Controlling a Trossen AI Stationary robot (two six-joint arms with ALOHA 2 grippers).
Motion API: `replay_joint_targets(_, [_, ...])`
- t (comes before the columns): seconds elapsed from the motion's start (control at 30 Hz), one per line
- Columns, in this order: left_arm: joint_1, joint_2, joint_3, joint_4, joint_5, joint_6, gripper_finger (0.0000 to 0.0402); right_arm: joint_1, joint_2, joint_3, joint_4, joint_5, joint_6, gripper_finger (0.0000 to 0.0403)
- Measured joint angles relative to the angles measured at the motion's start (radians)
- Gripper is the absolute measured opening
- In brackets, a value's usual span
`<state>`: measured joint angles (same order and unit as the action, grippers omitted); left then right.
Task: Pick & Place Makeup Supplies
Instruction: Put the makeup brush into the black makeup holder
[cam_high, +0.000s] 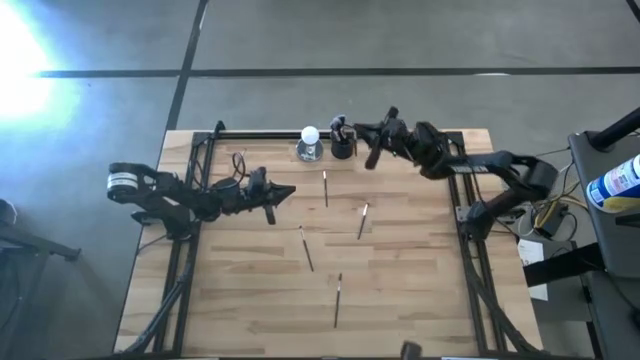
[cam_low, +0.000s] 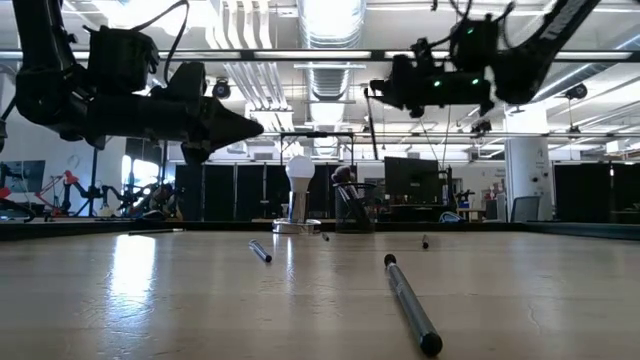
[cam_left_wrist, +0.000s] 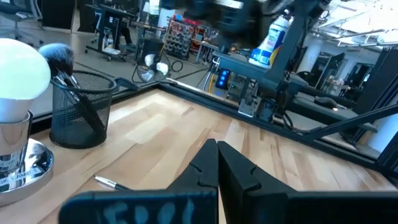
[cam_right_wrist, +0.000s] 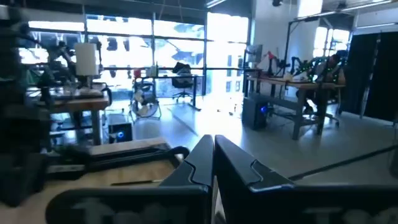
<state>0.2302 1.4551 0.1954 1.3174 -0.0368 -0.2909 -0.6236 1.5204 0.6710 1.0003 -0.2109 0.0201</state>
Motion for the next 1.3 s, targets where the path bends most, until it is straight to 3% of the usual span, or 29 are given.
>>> replay_joint_targets(0.27, [0.0,0.0,0.009,-0.002,-0.001,-0.005,0.0,-0.074,0.268,0.231,0.007,-0.008,-0.061,0.0008])
replay_joint_targets(0.5, [0.0,0.0,0.009,-0.009,-0.007,-0.026,0.0,-0.089,0.378,0.262,-0.006,-0.007,-0.062,0.0008])
replay_joint_targets(0.87, [0.0,0.0,0.02,-0.024,-0.008,-0.026,0.0,-0.088,0.373,0.252,-0.176,0.03,-0.079,0.0018])
replay_joint_targets(1.13, [-0.001,0.0,0.034,-0.054,-0.009,-0.039,0.0,-0.088,0.325,0.252,-0.282,0.031,-0.091,0.0098])
replay_joint_targets(1.3, [-0.002,0.0,0.044,-0.079,-0.009,-0.04,0.0,-0.085,0.216,0.252,-0.452,0.031,-0.113,0.0135])
